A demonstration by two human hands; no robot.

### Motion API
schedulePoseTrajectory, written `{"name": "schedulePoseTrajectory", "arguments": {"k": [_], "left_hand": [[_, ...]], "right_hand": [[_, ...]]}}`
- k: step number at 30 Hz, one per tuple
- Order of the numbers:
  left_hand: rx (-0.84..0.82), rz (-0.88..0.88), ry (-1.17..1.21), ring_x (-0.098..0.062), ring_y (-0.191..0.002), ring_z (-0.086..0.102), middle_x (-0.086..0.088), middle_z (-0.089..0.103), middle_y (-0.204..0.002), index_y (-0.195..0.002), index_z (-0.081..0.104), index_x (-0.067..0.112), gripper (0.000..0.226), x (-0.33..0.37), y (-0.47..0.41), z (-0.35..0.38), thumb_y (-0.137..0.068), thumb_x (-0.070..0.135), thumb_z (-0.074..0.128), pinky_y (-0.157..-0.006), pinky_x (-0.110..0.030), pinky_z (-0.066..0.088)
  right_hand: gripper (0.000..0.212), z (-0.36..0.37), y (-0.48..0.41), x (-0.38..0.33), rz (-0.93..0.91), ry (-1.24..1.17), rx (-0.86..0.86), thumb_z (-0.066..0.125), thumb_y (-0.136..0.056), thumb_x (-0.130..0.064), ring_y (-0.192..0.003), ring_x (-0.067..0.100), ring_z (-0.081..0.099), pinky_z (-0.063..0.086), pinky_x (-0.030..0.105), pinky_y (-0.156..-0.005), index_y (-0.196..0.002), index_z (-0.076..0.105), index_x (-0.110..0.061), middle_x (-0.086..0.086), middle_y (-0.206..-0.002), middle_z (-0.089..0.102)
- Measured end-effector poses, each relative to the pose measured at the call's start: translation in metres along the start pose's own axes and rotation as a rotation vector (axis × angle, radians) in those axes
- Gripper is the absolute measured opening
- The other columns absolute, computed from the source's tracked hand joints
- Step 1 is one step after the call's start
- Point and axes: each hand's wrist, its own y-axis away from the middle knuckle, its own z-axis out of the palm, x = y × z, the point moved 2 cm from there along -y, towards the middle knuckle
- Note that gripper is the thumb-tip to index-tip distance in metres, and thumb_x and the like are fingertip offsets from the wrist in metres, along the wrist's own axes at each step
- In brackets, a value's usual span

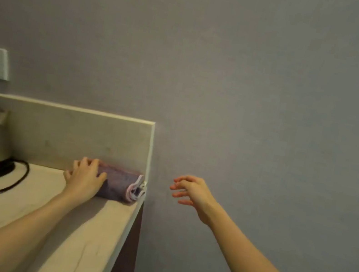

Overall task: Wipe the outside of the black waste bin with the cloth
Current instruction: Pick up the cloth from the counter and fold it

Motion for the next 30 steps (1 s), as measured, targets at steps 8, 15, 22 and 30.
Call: {"name": "schedulePoseTrajectory", "arguments": {"k": [8, 15, 22, 30], "left_hand": [[-0.195, -0.342, 0.247, -0.045, -0.118, 0.048, -0.032, 0.052, -0.128, -0.125, 0.045, -0.008, 0.058, -0.04, -0.041, 0.025, -0.089, 0.035, 0.056, -0.098, -0.044, 0.039], [-0.188, -0.497, 0.344, -0.041, -0.114, 0.051, -0.029, 0.055, -0.124, -0.12, 0.05, -0.013, 0.057, -0.035, -0.053, 0.02, -0.082, 0.026, 0.068, -0.092, -0.04, 0.037], [-0.264, -0.325, 0.573, -0.034, -0.098, 0.057, -0.027, 0.061, -0.113, -0.113, 0.055, -0.011, 0.041, -0.015, -0.041, 0.006, -0.08, 0.009, 0.068, -0.082, -0.033, 0.04], [-0.209, -0.028, 0.769, -0.036, -0.116, 0.052, -0.02, 0.055, -0.123, -0.122, 0.05, 0.0, 0.044, 0.029, -0.014, -0.01, -0.08, -0.001, 0.065, -0.097, -0.043, 0.043]], "right_hand": [[0.028, 0.06, -0.043, 0.023, 0.182, -0.032, -0.12, 0.056, -0.09, -0.026, -0.069, 0.019, 0.058, 0.053, 0.03, -0.057, -0.111, 0.048, -0.01, 0.009, -0.098, 0.055], [0.025, 0.089, -0.063, 0.024, 0.222, -0.1, -0.109, 0.061, -0.089, -0.033, -0.058, 0.018, 0.054, 0.048, 0.02, -0.039, -0.091, 0.049, -0.011, 0.005, -0.079, 0.052], [0.017, 0.091, -0.069, 0.024, 0.222, -0.142, -0.073, 0.065, -0.083, -0.006, -0.062, 0.016, 0.055, 0.047, 0.02, -0.037, -0.082, 0.049, -0.011, 0.007, -0.074, 0.053], [0.023, 0.053, -0.048, 0.024, 0.206, -0.173, 0.041, 0.057, -0.076, 0.005, -0.071, 0.021, 0.055, 0.048, 0.028, -0.055, -0.097, 0.056, -0.003, 0.013, -0.08, 0.054]]}}
